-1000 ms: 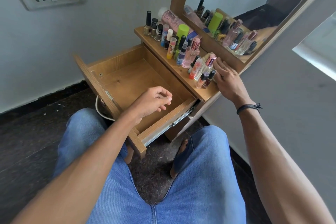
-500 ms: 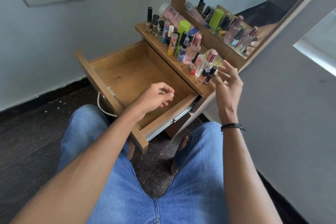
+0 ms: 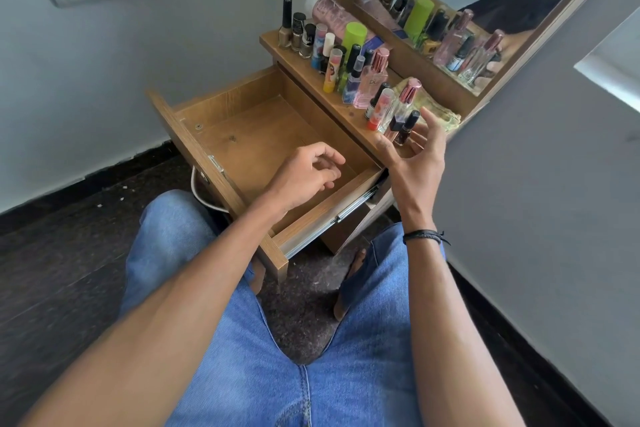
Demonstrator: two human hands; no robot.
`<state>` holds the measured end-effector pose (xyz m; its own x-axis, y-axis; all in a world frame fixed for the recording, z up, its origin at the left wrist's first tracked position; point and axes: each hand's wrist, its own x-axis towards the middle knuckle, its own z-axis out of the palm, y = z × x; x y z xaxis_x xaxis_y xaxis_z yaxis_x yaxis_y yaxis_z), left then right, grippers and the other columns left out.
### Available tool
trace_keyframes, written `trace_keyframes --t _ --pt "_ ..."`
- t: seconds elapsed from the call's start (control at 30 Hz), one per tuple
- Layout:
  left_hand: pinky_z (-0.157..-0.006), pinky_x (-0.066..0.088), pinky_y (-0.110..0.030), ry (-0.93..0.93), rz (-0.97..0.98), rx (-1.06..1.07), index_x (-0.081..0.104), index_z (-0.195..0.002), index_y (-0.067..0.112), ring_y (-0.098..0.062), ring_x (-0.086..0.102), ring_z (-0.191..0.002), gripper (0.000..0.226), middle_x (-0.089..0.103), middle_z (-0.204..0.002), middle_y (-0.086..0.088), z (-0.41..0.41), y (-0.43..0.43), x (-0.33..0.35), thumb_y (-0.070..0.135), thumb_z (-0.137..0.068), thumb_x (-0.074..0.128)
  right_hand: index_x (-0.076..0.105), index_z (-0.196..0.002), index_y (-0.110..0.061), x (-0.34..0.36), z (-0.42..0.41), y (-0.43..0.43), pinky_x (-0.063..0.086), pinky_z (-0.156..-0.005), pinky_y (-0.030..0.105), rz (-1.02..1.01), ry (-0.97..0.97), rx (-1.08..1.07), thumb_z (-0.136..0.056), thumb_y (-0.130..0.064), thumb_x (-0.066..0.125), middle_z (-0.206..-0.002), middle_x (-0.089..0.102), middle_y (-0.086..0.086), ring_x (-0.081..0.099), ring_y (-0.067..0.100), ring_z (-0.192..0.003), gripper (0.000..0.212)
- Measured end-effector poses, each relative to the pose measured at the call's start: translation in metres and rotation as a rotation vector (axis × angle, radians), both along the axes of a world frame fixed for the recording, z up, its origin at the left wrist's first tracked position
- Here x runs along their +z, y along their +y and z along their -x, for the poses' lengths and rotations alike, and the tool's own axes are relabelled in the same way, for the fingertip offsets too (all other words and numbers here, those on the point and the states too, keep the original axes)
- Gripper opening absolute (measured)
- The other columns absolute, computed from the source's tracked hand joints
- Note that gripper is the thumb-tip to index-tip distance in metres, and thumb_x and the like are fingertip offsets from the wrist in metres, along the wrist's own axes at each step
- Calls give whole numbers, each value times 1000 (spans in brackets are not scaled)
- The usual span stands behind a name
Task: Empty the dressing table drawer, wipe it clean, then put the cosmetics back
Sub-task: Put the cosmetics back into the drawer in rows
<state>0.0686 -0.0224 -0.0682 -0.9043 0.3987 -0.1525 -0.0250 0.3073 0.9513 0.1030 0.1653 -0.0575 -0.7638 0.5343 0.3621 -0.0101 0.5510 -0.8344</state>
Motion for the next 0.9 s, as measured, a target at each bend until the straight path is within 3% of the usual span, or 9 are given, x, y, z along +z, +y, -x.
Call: trace_keyframes --t 0.13,0.23,0.33,0.73,0.9 --pt "-75 58 -26 19 1 8 70 -106 19 -16 73 -85 21 73 -99 -3 -1 0 0 3 -95 63 47 -140 -21 -6 5 -7 50 -100 32 -74 -1 -40 -79 -54 82 -131 57 -3 59 16 -116 78" --pt "-75 58 -27 31 7 13 71 -106 18 -20 73 -85 20 73 -98 -4 -1 2 -1 3 -95 63 48 -140 -16 -7 7 -10 48 -97 28 -83 -17 -97 -85 -39 80 -128 60 0 58 16 -114 68" --pt "-74 58 -26 35 10 7 71 -105 19 -19 72 -84 20 73 -97 -3 0 3 -3 3 -95 63 51 -138 -14 -8 6 -10 51 -96 34 -75 -8 -124 -89 -28 75 -124 62 2 60 16 -111 57" --pt "-77 58 -30 36 -75 13 71 -105 19 -23 74 -87 14 72 -100 -3 -1 4 -1 11 -94 67 61 -127 -12 -11 -2 -9 53 -88 19 -61 71 -118 -85 -29 80 -113 68 1 65 12 -99 49" --pt "-80 61 -30 42 -245 -5 70 -116 18 -21 72 -99 22 72 -108 0 -4 5 10 19 -94 71 63 -123 -11 -10 -9 -23 58 -85 33 -106 127 -71 -85 -24 79 -110 68 -1 68 14 -94 43"
